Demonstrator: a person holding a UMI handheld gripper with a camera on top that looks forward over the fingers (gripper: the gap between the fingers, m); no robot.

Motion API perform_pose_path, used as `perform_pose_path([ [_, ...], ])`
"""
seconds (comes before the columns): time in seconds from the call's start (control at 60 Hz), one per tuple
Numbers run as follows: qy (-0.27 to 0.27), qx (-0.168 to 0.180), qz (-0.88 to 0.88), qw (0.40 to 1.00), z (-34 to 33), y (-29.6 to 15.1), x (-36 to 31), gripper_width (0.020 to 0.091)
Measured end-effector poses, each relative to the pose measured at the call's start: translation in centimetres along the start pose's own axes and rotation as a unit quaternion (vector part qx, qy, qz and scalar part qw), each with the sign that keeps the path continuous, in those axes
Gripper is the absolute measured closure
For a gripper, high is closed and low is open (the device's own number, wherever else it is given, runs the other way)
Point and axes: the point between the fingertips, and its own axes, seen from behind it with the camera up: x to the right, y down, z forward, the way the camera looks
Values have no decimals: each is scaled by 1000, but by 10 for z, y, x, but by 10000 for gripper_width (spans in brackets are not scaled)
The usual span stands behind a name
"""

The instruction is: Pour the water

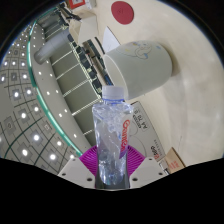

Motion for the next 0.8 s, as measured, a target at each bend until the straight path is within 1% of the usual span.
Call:
perform_pose_path([
  [0.033, 1, -2, 0, 1000, 1, 0, 0, 767],
  [0.05, 3, -3, -1, 1000, -10, 0, -4, 767],
  [0.117, 11, -9, -15, 1000, -3, 2, -1, 766],
  [0.233, 25, -23, -89, 995, -3, 10, -10, 765],
  [0.25, 25, -25, -102, 994, -13, 14, -17, 766],
  [0.35, 26, -35, -219, 975, -8, 23, -43, 765],
  [0.45, 21, -34, -345, 938, -16, 25, -87, 763],
  [0.533, 6, -17, -455, 890, -30, 20, -141, 765],
  [0.667, 0, 26, -618, 785, -40, -9, -209, 765],
  [0.7, -1, 37, -649, 760, -53, -18, -226, 765],
  [0.8, 21, 77, -727, 681, -59, -58, -252, 766],
])
